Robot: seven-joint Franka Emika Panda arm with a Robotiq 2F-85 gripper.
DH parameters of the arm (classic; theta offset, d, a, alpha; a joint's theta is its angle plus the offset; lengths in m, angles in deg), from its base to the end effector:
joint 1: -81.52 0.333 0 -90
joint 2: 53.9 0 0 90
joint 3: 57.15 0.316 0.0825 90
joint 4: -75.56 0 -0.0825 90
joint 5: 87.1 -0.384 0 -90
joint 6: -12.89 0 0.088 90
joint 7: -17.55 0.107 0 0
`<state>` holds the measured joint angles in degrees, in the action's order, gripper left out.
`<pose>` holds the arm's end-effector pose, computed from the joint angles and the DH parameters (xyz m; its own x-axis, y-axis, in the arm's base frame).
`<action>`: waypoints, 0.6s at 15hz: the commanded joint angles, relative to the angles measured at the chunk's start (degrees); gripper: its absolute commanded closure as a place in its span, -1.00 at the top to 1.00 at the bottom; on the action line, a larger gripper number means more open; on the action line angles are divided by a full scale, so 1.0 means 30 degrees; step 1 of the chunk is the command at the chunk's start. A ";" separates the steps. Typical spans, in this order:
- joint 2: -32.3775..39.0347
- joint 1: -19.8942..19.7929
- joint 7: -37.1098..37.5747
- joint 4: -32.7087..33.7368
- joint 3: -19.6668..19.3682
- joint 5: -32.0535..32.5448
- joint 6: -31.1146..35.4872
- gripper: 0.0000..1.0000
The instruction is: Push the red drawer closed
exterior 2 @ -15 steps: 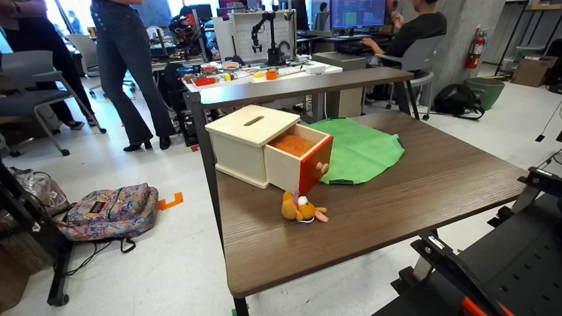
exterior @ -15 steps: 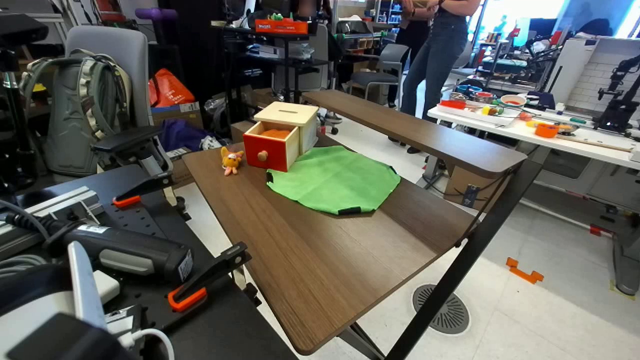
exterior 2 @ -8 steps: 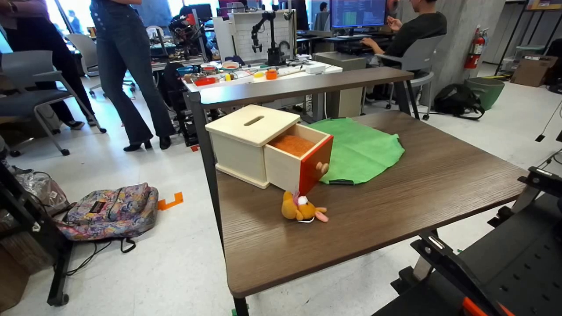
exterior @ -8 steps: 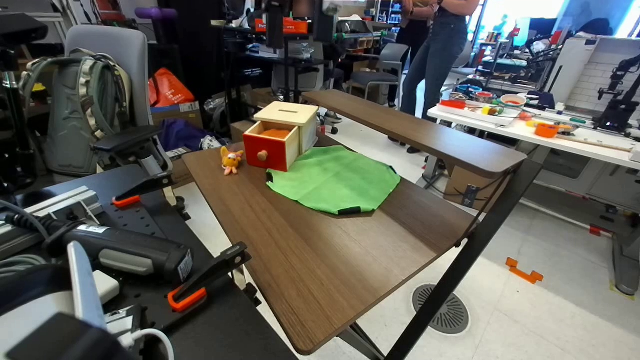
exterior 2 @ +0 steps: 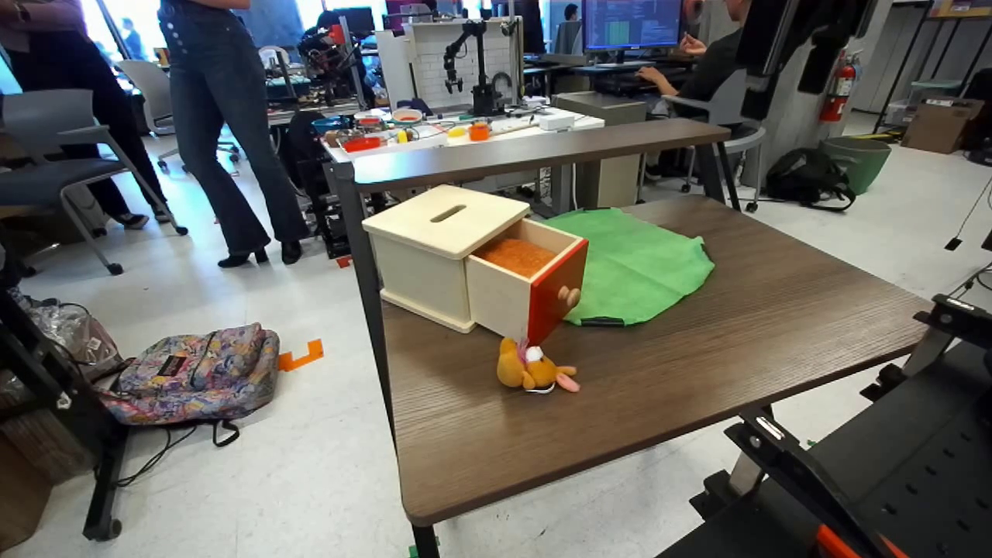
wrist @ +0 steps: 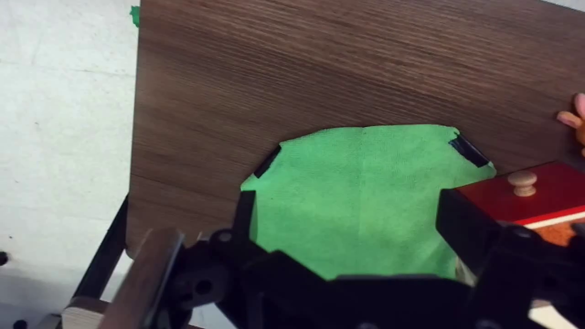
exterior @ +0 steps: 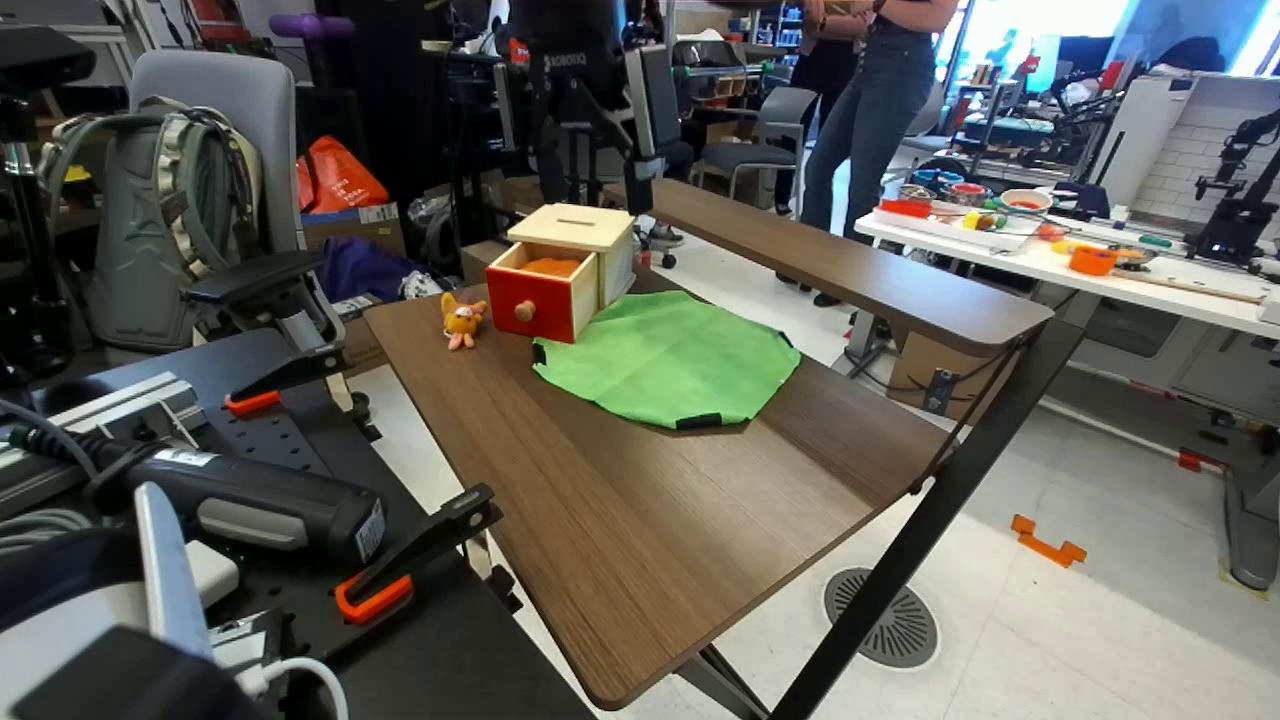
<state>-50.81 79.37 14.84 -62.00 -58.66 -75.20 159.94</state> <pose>0.5050 -0.0291 0.3027 0.9832 0.1568 0.0934 0.1434 -0.9802 0.1367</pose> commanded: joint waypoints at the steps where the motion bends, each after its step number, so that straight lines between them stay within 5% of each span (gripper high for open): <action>1: 0.1579 0.0444 -0.1156 -0.0094 0.0464 -0.0245 0.2124 1.00; 9: 0.5839 0.1871 -0.1509 0.2205 0.1480 0.0118 0.1319 1.00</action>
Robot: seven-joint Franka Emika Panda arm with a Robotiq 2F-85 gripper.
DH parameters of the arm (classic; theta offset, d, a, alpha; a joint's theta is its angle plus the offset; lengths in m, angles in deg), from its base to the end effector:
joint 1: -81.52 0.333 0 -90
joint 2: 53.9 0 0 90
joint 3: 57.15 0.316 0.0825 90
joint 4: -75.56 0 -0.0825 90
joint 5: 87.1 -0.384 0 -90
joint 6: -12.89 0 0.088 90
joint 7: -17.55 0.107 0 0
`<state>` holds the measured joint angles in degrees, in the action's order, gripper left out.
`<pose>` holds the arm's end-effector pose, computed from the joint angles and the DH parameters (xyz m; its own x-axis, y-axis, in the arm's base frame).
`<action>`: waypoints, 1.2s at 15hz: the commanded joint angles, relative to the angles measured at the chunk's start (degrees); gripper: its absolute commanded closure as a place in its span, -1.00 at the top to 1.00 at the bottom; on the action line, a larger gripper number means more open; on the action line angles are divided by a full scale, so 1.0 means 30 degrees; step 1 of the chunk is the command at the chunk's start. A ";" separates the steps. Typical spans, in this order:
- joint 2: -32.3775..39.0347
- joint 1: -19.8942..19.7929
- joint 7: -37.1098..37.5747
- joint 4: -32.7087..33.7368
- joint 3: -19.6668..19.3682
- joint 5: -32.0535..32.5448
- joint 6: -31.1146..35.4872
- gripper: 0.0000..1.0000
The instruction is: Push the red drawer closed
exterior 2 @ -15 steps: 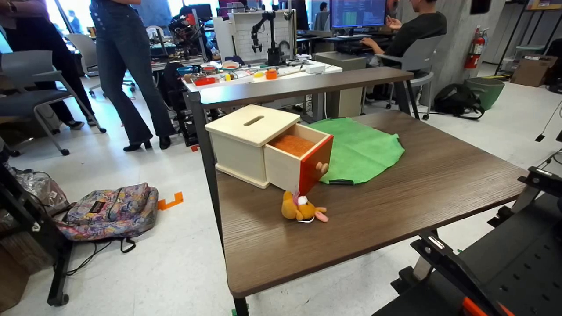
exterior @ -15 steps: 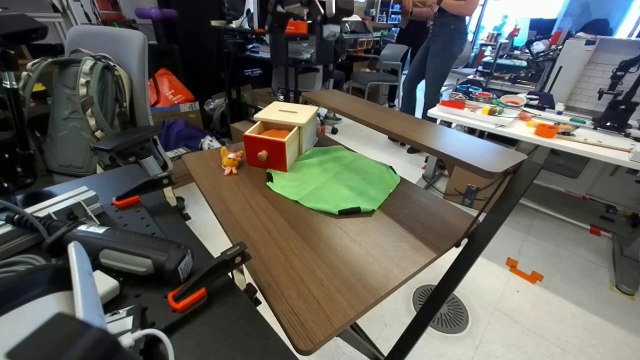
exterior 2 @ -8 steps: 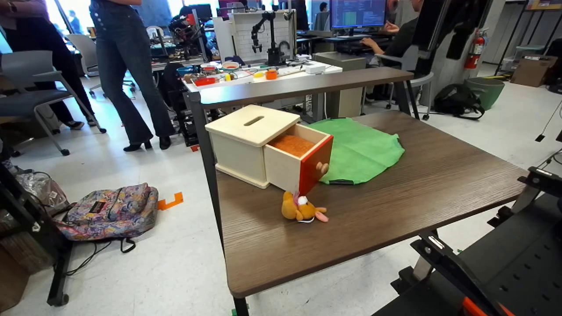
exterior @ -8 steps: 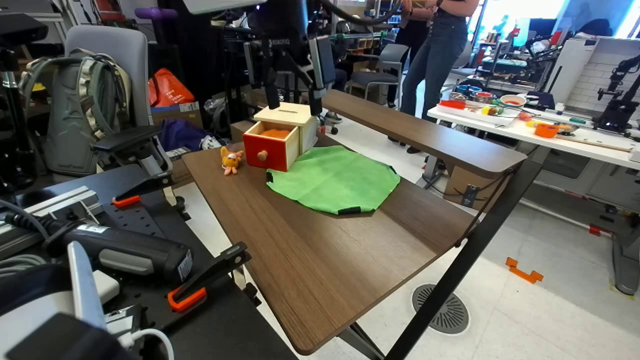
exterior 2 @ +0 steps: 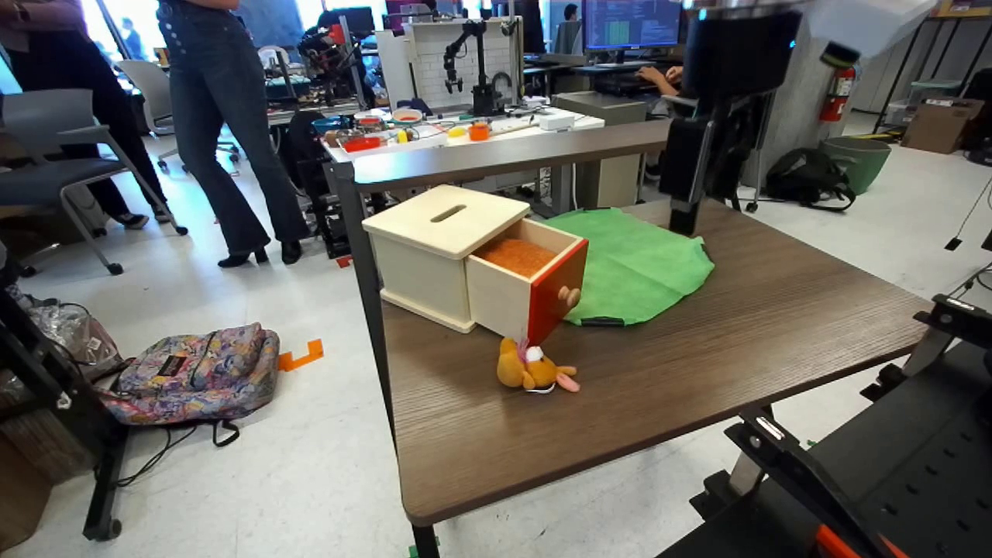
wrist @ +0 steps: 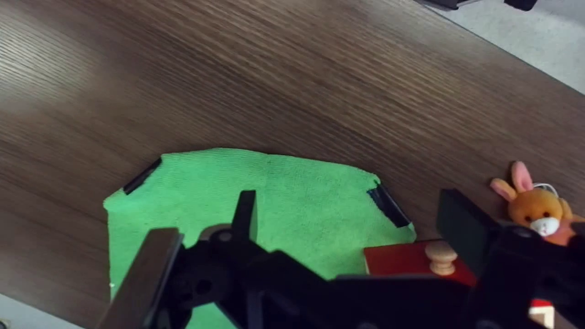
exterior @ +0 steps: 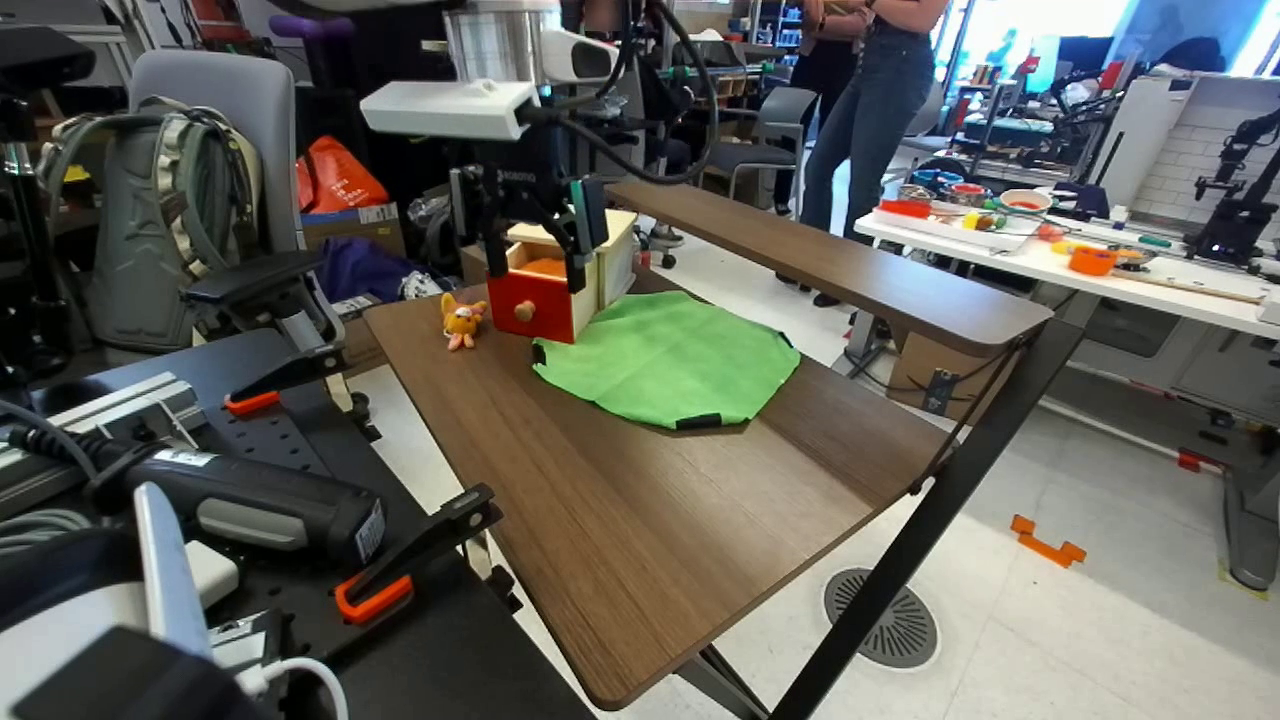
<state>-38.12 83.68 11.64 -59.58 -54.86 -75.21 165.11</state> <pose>0.5119 0.0461 0.2141 0.9351 0.3542 0.0063 0.3522 -0.9315 0.0907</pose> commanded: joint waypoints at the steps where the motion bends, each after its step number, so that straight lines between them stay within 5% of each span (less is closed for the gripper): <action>1: 0.2205 0.0625 -0.0521 0.1853 0.0338 0.0095 -0.0556 1.00; 11: 0.2474 0.0874 -0.0207 0.1647 0.0265 -0.0073 -0.0144 1.00; 18: 0.3681 0.0133 -0.2782 0.2830 0.1521 -0.1351 -0.0190 1.00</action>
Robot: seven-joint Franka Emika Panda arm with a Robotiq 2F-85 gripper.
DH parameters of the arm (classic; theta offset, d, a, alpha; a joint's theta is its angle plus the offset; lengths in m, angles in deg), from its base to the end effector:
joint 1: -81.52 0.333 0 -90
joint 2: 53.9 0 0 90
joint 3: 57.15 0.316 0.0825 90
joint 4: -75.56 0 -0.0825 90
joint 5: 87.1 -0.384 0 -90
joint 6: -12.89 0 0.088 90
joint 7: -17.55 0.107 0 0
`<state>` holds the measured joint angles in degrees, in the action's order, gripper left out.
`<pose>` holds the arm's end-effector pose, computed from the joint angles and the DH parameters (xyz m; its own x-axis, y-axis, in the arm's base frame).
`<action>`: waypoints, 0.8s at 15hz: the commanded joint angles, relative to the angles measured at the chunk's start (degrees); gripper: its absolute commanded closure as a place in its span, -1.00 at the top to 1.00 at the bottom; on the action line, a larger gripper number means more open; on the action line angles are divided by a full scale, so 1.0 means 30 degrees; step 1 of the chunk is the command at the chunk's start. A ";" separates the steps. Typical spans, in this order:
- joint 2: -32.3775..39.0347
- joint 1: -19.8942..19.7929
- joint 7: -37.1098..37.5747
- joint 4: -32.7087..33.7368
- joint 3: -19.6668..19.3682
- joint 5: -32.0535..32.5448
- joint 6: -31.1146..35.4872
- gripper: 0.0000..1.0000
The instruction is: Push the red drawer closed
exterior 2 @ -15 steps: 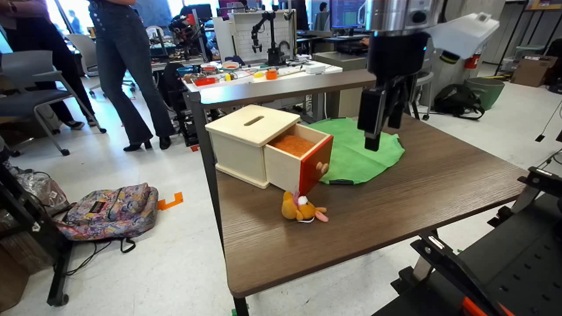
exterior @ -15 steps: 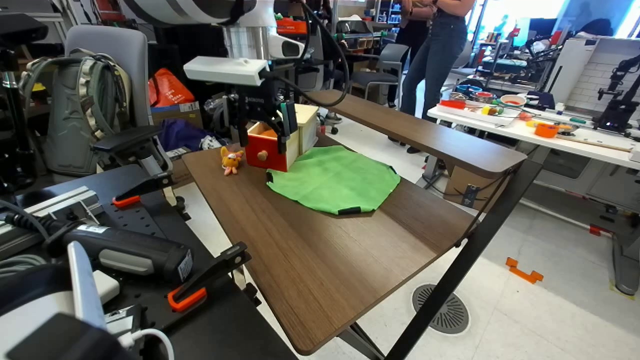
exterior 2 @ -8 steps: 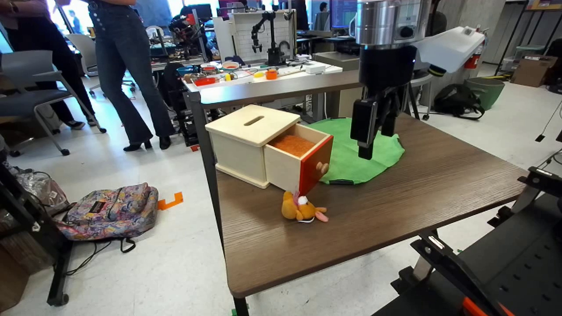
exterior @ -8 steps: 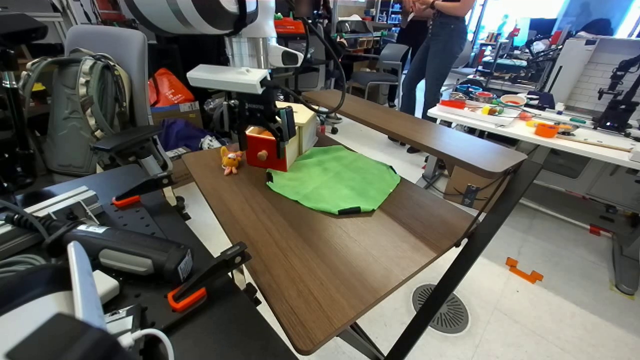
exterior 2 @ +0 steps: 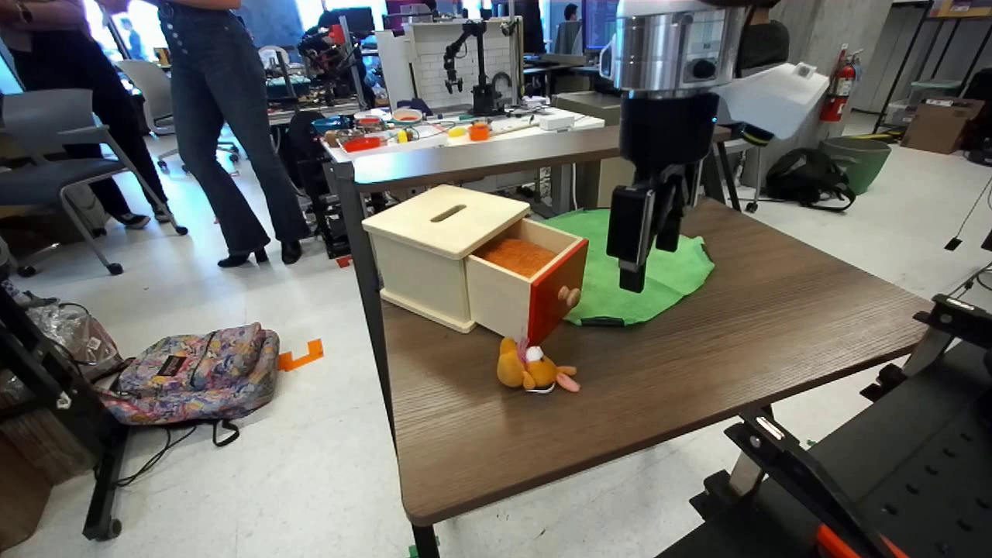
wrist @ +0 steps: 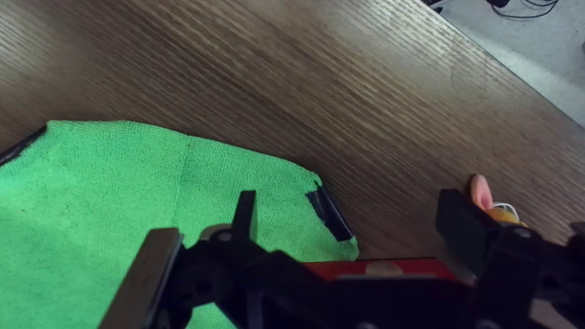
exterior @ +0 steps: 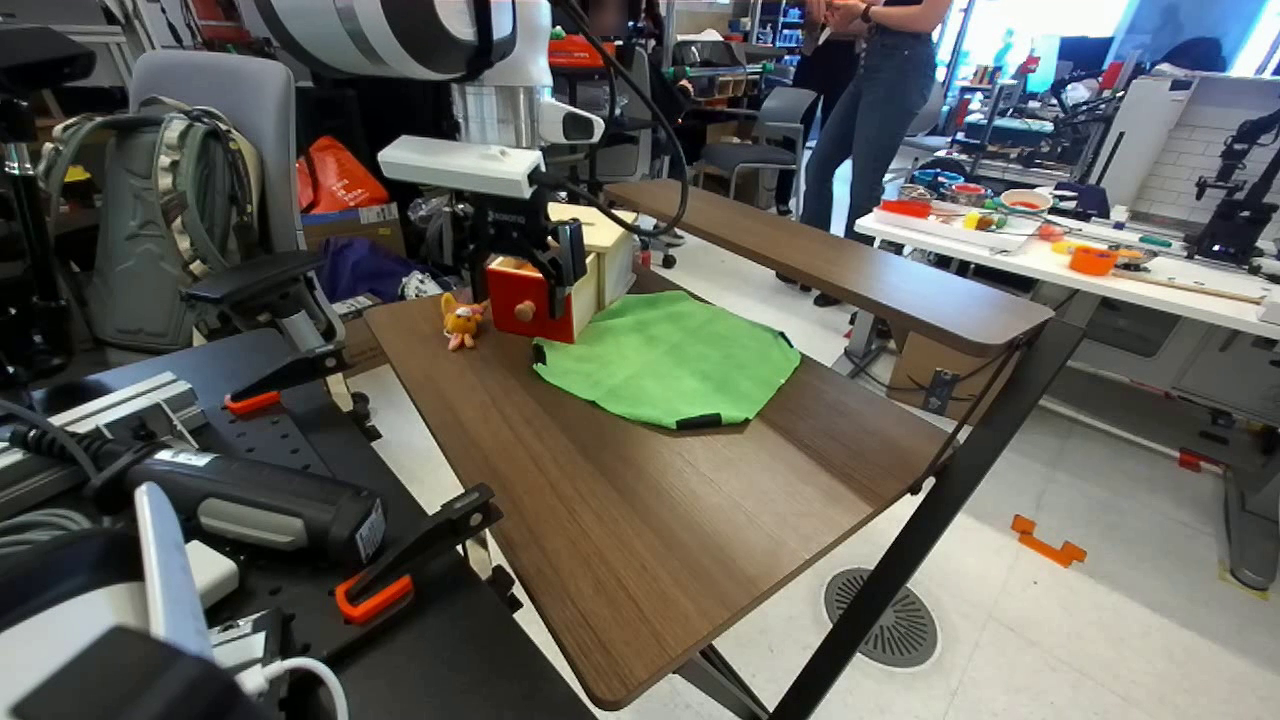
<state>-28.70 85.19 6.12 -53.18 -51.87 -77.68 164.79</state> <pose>0.5286 0.0897 0.1660 0.8800 0.4733 -0.0395 0.4744 -0.8799 0.0261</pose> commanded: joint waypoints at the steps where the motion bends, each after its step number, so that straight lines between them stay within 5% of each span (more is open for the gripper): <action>1: 0.0716 -0.0346 -0.0971 0.0933 0.0543 -0.0545 -0.0232 1.00; 12: 0.2986 0.0351 0.0294 0.2182 0.0391 -0.0464 0.1209 1.00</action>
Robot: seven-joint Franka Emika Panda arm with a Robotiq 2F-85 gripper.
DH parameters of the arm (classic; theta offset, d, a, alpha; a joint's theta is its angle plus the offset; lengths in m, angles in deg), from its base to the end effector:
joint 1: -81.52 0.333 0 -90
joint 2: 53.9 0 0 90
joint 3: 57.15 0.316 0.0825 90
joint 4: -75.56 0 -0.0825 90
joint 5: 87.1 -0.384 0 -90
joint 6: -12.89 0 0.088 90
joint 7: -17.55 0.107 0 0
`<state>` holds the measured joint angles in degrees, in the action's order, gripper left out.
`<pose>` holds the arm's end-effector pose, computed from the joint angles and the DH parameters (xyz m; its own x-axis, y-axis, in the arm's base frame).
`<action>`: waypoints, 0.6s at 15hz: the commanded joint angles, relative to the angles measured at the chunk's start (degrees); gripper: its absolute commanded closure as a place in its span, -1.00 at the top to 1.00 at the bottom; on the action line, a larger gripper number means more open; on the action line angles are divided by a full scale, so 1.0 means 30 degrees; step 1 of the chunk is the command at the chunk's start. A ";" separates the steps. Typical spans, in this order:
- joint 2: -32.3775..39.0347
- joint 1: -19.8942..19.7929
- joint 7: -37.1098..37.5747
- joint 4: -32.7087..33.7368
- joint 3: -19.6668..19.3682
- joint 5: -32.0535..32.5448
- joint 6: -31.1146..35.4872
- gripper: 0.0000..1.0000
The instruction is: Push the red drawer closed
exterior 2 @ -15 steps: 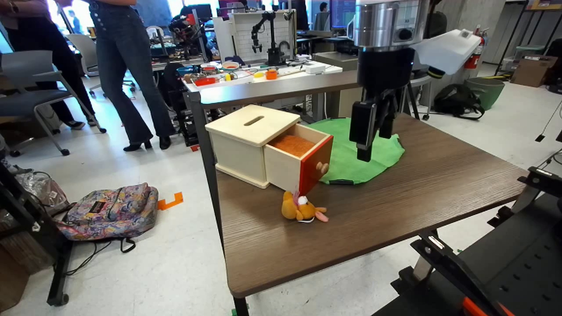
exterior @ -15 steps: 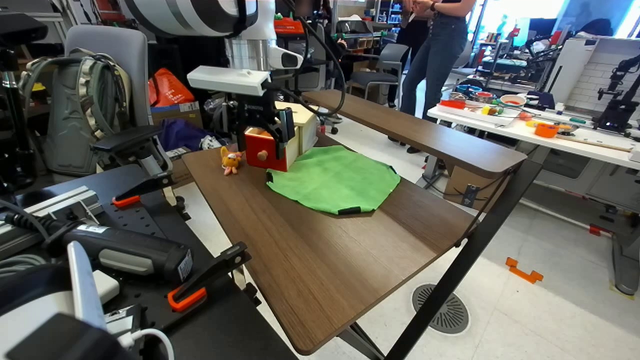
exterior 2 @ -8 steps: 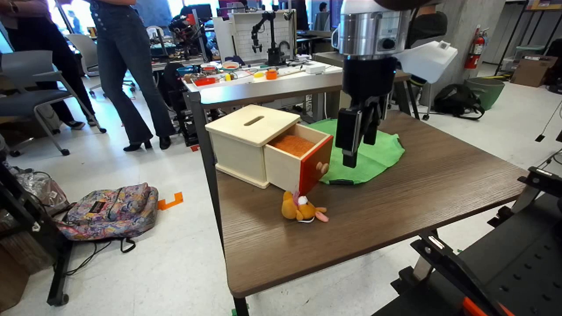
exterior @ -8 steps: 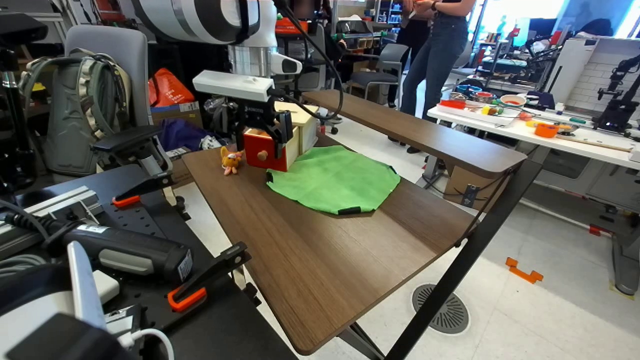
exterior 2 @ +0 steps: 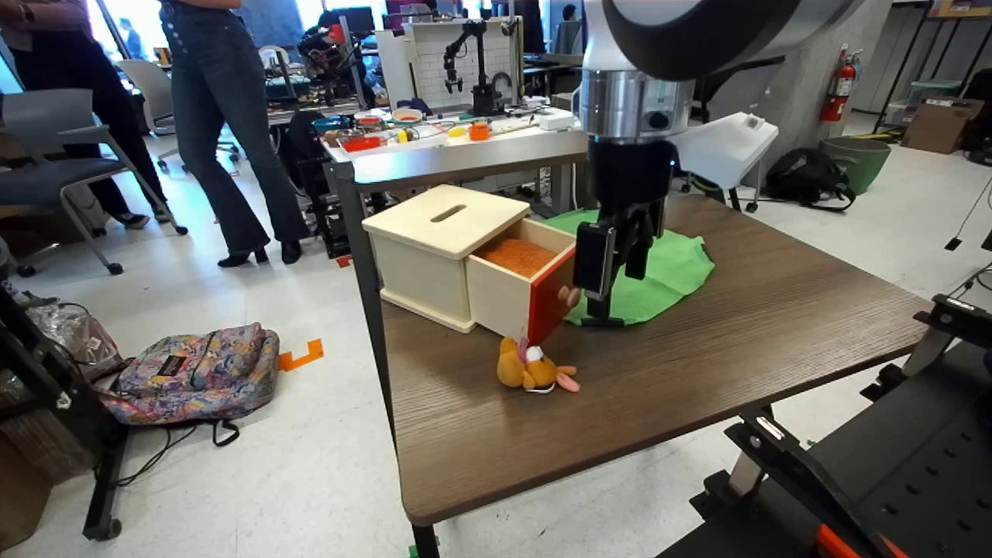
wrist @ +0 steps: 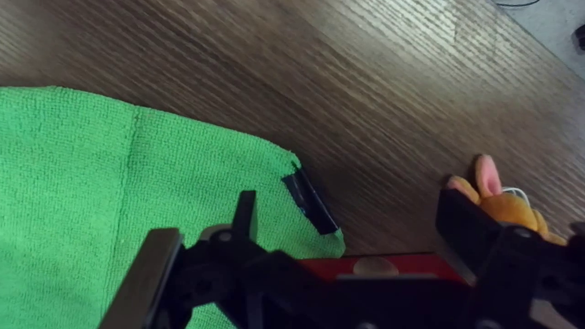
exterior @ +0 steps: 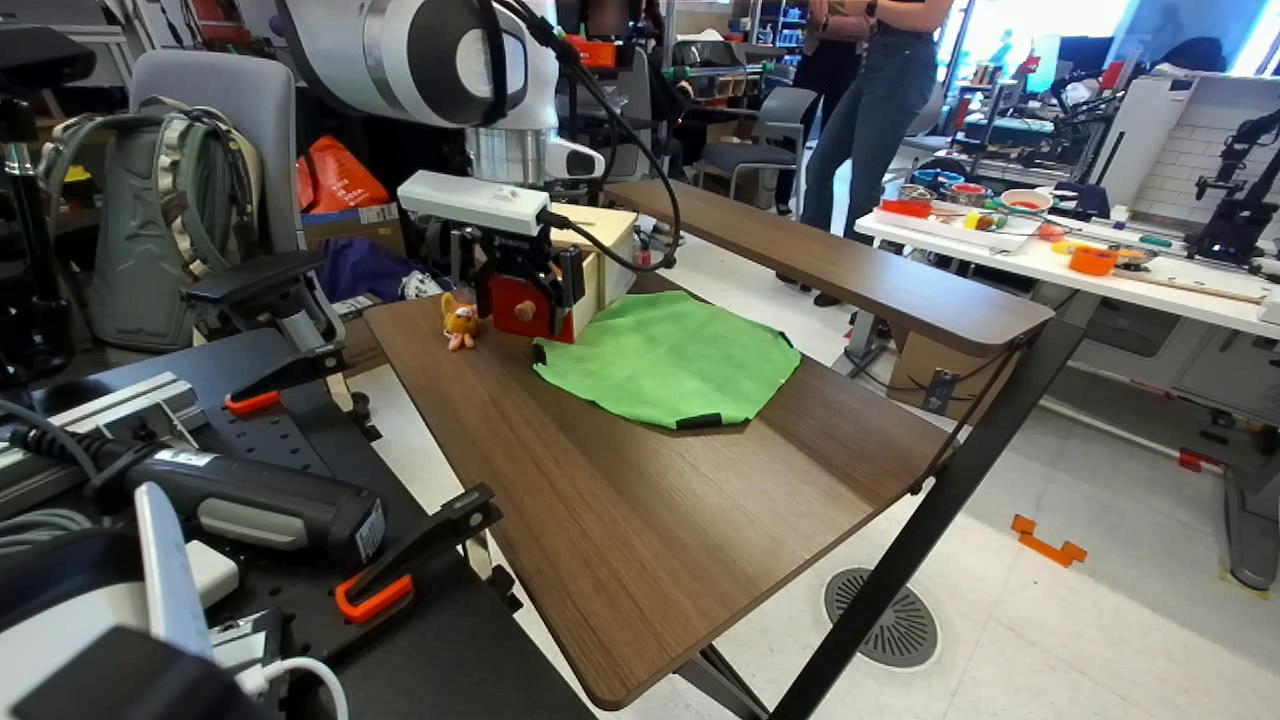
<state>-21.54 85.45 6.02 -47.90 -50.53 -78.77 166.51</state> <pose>0.5450 0.1087 0.1312 0.8772 0.4793 -0.0303 0.4793 -0.8776 -0.0076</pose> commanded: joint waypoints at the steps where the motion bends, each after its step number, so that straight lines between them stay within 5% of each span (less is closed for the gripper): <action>1: 0.0740 0.0342 0.0391 0.0504 -0.0055 -0.0066 0.0779 1.00; 7: 0.1137 0.1206 0.1089 0.0727 -0.0367 0.0308 0.1751 1.00; 8: 0.1167 0.1377 0.1250 0.0735 -0.0483 0.0394 0.2087 0.50; 9: 0.1200 0.1609 0.1485 0.0746 -0.0677 0.0523 0.2430 0.47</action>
<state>-19.06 88.12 8.18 -46.67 -50.84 -78.49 170.62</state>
